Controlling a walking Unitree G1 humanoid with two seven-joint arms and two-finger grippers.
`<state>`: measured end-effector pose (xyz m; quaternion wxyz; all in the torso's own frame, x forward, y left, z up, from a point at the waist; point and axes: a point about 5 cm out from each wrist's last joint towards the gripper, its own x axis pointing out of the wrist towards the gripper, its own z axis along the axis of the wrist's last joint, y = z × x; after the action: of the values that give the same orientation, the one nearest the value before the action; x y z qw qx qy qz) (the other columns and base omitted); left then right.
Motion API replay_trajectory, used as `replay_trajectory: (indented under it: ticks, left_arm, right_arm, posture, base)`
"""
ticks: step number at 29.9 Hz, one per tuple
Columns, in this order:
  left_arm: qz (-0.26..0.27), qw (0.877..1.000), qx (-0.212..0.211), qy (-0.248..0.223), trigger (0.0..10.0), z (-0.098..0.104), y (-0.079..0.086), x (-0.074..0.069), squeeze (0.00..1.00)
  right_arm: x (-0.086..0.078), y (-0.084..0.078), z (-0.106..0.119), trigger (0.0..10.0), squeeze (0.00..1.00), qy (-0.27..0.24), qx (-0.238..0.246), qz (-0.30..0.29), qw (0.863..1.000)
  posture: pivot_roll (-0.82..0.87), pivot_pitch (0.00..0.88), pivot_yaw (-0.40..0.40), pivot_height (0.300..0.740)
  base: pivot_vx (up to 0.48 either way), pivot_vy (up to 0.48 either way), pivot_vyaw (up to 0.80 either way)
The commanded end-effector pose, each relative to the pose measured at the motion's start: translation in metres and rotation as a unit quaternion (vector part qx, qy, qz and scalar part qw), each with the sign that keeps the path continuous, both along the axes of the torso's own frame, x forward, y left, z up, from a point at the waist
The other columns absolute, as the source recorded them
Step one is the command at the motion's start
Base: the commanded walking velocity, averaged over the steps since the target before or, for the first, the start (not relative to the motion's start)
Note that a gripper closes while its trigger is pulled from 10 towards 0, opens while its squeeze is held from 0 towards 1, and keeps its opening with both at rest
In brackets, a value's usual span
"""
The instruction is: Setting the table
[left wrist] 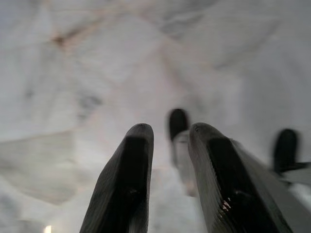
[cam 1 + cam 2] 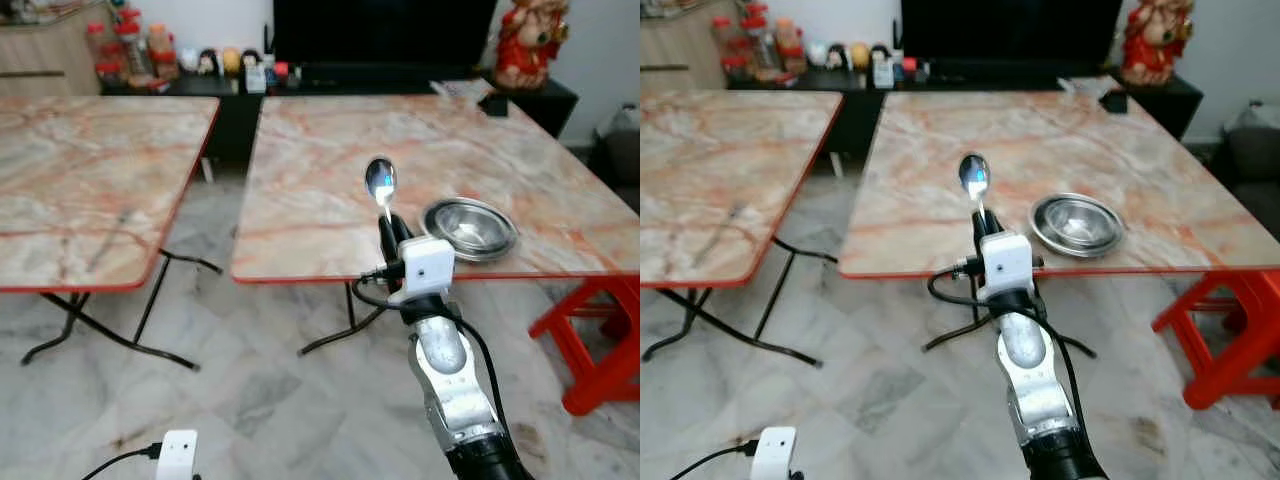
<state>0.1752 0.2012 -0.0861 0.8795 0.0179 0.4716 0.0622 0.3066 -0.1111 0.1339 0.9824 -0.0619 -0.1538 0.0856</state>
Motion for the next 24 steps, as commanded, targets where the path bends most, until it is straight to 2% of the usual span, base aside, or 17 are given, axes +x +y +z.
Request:
replay_trajectory:
  ticks: [1, 8, 24]
  left_arm:
    - [0.008, 1.000, -0.007, -0.004, 10.0, -0.0002, 0.0007, -0.0010, 0.00]
    - [0.014, 1.000, -0.010, -0.014, 10.0, 0.0014, 0.0014, 0.0017, 0.00]
    - [0.012, 1.000, -0.006, -0.013, 10.0, 0.0018, 0.0009, 0.0029, 0.00]
  right_arm:
    - [0.0021, -0.0002, 0.0061, 10.0, 0.00, -0.008, 0.006, -0.004, 1.000]
    - [0.0031, -0.0006, 0.0053, 10.0, 0.00, -0.006, 0.000, -0.006, 1.000]
    - [0.0028, 0.0013, 0.0059, 10.0, 0.00, -0.009, -0.001, -0.002, 1.000]
  posture:
    - [-0.04, 0.000, -0.007, 0.740]
    - [-0.04, 0.000, -0.006, 0.740]
    - [-0.04, 0.000, -0.006, 0.740]
  base:
    - [0.000, 0.000, 0.00]
    - [0.000, 0.000, 0.00]
    - [0.366, 0.000, 0.06]
